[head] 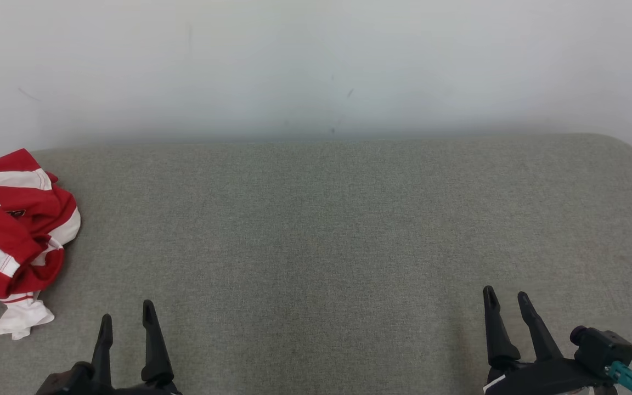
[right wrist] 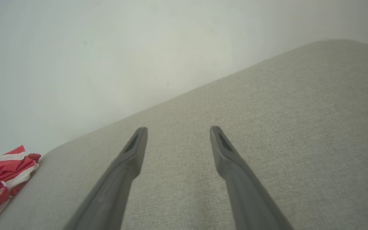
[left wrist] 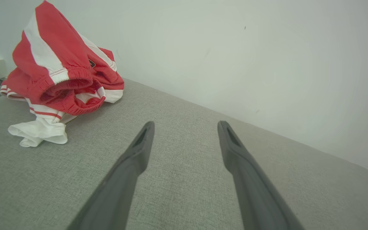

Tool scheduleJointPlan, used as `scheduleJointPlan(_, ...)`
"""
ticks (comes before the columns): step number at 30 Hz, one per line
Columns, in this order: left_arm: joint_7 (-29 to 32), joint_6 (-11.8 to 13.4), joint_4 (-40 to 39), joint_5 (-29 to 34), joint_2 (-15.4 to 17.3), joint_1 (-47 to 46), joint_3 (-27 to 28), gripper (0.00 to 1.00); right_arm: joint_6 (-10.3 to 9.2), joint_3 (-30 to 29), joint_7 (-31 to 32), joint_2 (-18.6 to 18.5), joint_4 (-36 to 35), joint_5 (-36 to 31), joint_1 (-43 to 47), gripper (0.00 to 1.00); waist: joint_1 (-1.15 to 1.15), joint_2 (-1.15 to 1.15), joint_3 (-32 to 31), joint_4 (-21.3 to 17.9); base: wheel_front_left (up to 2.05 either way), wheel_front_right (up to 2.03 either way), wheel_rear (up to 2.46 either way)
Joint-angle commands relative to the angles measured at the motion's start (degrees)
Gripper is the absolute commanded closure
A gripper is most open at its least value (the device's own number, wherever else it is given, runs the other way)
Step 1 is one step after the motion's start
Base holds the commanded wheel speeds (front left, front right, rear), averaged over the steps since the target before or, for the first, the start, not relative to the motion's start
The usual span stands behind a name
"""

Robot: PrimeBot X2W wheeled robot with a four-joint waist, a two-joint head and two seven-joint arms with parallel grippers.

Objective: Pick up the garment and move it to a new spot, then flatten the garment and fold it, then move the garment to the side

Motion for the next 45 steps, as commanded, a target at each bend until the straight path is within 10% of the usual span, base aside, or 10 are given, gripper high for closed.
scheduleJointPlan(1,-0.3,0.3,-0.7,2.1,0.2,0.6,0.3,0.00,0.36,0.8,-0.8,-0.4,-0.7,-2.0,0.3,0.00,0.00,0.00,0.0,0.1,0.00,0.00,0.00)
scheduleJointPlan(45,-2.1,-4.0,-4.0,23.9,2.3,5.4,3.9,0.00,0.37,6.0,-8.8,-0.4,-2.6,-18.9,4.4,0.00,0.00,0.00,-1.4,0.4,0.00,0.00,0.00)
